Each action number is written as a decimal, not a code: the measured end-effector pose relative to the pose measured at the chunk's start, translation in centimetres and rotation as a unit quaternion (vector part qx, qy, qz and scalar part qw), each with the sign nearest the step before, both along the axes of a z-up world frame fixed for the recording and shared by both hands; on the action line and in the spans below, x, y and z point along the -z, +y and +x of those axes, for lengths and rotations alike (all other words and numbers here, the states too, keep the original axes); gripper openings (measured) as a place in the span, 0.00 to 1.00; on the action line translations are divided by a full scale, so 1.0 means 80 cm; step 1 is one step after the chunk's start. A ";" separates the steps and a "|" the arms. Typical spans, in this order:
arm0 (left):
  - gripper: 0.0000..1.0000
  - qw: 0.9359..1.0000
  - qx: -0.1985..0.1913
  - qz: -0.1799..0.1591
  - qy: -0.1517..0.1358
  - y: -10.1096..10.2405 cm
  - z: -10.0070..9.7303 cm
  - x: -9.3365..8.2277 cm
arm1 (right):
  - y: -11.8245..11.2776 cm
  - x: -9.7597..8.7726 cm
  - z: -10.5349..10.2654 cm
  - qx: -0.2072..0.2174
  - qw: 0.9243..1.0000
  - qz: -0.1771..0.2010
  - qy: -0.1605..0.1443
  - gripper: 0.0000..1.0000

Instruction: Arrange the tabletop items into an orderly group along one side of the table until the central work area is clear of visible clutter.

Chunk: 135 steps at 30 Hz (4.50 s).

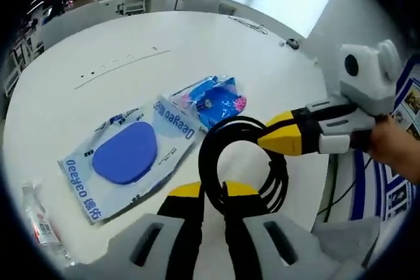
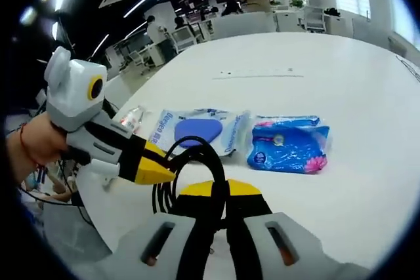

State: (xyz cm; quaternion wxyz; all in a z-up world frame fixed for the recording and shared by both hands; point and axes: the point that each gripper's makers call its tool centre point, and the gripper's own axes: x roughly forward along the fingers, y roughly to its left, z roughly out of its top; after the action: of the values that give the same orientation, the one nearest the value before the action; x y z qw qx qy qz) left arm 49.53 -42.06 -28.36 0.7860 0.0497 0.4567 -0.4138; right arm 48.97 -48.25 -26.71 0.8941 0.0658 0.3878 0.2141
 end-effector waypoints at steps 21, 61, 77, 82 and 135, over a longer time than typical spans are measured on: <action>0.08 0.999 0.011 0.017 0.050 -0.022 0.009 0.049 | -0.024 0.059 0.011 0.010 0.999 -0.002 0.044 0.03; 0.10 0.998 -0.004 0.005 0.063 -0.020 0.012 0.072 | -0.041 0.087 0.017 0.015 0.998 -0.029 0.044 0.12; 0.25 0.998 -0.007 -0.010 0.060 -0.022 0.011 0.063 | -0.038 0.076 0.018 0.006 0.999 -0.029 0.032 0.29; 0.31 0.998 -0.007 -0.013 0.058 -0.022 0.009 0.058 | -0.037 0.069 0.019 0.004 0.999 -0.031 0.029 0.32; 0.59 0.998 -0.011 -0.067 -0.011 0.031 -0.008 -0.032 | -0.004 -0.034 -0.001 -0.061 0.997 -0.035 -0.032 0.64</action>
State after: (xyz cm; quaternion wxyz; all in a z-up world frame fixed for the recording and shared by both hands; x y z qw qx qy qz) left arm 48.89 -39.57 -25.77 0.7972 -0.0034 0.4195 -0.4341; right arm 48.87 -48.58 -24.01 0.8931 0.0037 0.3697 0.2561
